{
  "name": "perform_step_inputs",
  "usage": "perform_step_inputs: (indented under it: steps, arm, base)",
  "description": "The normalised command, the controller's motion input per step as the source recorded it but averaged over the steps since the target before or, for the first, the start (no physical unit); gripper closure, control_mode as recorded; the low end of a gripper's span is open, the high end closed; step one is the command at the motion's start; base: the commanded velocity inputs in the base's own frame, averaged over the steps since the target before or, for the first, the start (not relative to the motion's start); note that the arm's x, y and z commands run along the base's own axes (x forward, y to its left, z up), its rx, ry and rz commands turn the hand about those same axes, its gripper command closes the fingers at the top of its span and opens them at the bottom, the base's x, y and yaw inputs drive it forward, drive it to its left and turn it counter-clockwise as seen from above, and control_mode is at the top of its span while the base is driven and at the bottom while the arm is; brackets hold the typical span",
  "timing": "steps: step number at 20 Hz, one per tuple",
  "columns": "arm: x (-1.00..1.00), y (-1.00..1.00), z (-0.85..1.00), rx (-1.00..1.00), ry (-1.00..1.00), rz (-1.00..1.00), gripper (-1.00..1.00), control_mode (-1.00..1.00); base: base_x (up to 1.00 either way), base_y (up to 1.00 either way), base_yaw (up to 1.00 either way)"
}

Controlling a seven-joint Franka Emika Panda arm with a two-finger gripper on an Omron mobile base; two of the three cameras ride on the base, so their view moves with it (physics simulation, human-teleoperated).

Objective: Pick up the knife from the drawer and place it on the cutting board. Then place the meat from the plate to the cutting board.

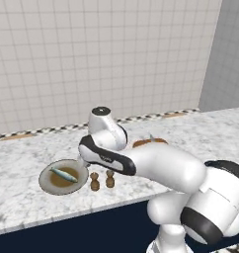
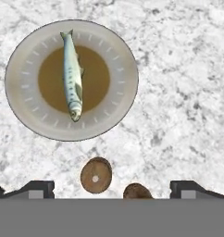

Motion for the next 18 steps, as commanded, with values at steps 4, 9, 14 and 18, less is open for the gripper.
perform_step_inputs:
  steps: [4,9,14,18]
  arm:
    - [0.13,0.82,-0.43,-0.05,0.10,0.20,-1.00,-1.00]
    - [0.05,0.38,-0.06,-0.02,0.05,0.09,-1.00,-1.00]
    - [0.18,0.28,-0.42,-0.09,0.03,0.06,-1.00,-1.00]
    - [0.32,0.45,-0.21,-0.02,0.01,0.01,-1.00,-1.00]
  base:
    - [0.00,0.00,0.00]
    - [0.00,0.00,0.00]
    - [0.00,0.00,0.00]
    - [0.00,0.00,0.00]
